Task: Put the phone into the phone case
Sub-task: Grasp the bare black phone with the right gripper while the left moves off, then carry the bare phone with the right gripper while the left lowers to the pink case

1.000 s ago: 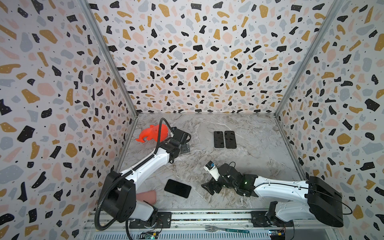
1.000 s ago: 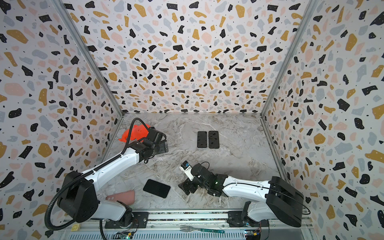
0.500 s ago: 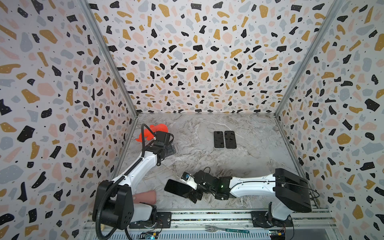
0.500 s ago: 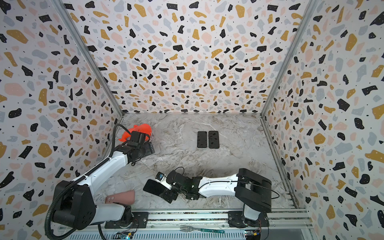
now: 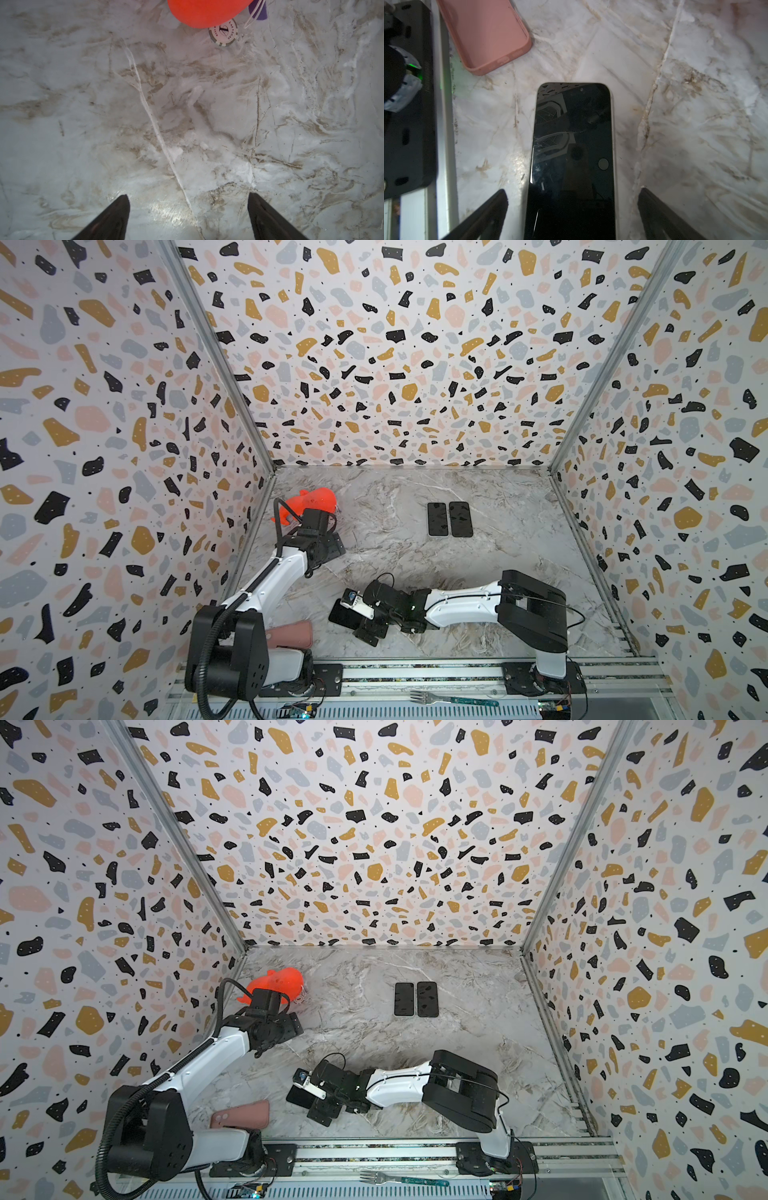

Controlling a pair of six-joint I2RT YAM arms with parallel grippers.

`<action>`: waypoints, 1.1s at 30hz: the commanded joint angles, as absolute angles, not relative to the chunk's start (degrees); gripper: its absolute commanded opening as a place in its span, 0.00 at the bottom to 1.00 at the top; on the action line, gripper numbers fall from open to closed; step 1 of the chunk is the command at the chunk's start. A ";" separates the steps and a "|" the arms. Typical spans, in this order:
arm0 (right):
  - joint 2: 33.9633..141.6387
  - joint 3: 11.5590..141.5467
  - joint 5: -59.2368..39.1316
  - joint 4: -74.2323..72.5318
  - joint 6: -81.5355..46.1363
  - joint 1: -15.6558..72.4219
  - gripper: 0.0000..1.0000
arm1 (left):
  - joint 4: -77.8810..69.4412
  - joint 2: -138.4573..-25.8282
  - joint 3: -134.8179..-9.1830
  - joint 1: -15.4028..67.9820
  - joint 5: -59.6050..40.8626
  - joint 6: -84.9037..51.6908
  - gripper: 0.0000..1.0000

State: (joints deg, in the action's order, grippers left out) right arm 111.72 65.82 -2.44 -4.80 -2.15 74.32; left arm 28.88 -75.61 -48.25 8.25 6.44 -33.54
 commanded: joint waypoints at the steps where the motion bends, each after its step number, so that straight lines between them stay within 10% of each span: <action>1: 112.26 68.39 -2.93 -1.81 -1.17 74.51 0.99 | 29.24 -74.44 -47.20 7.91 5.98 -32.28 0.90; 33: 112.57 74.09 3.85 13.79 -12.96 73.54 0.70 | 28.39 -74.97 -46.58 7.47 5.36 -31.13 0.90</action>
State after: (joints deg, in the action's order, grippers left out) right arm 116.18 75.09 2.04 8.75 -9.52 74.28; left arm 28.73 -75.46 -47.18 7.92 5.98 -32.10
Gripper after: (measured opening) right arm 0.746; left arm 0.896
